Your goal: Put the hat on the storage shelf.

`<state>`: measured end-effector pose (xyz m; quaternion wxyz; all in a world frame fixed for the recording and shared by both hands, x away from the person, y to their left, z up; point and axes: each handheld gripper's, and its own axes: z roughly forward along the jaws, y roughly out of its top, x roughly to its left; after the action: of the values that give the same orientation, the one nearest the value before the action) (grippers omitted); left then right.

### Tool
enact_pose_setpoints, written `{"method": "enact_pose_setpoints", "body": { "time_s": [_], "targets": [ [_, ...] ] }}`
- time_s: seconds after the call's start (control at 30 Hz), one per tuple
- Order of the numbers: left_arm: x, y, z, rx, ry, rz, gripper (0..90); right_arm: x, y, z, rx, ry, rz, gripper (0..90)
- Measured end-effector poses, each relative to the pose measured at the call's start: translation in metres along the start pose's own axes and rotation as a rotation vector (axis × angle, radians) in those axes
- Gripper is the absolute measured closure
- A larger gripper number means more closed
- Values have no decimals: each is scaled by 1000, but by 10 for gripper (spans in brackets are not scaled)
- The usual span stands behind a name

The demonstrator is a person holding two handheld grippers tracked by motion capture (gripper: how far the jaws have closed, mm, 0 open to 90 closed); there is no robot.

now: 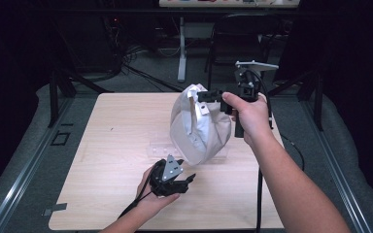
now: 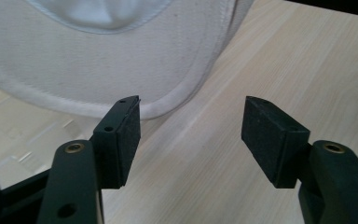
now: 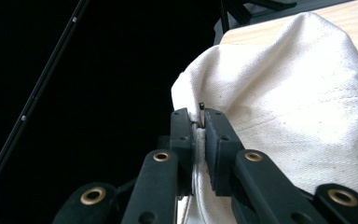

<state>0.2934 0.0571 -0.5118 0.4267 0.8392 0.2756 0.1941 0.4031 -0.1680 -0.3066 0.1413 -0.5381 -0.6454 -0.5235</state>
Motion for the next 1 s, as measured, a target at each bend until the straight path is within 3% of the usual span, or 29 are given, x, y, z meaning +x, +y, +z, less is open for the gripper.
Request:
{"method": "enact_pose_setpoints", "body": {
  "time_s": [0.13,0.3,0.4,0.53,0.8,1.0],
  "targets": [
    [-5,5,5,-8,38,-18,391,1,1,0,-8,-3,-1,827],
    [-13,14,5,-30,82,5,392,1,0,0,-17,-2,-2,827],
    [-14,21,5,-42,91,-17,419,1,-1,-1,-16,-3,-2,827],
    [-14,28,7,-47,113,-8,467,1,-1,-1,-15,-3,-3,827],
    [-2,26,2,-12,129,12,721,1,-3,-1,-19,-3,-5,827],
    [15,24,-6,-16,125,3,780,2,-2,-3,-31,-11,-4,827]
  ]
}}
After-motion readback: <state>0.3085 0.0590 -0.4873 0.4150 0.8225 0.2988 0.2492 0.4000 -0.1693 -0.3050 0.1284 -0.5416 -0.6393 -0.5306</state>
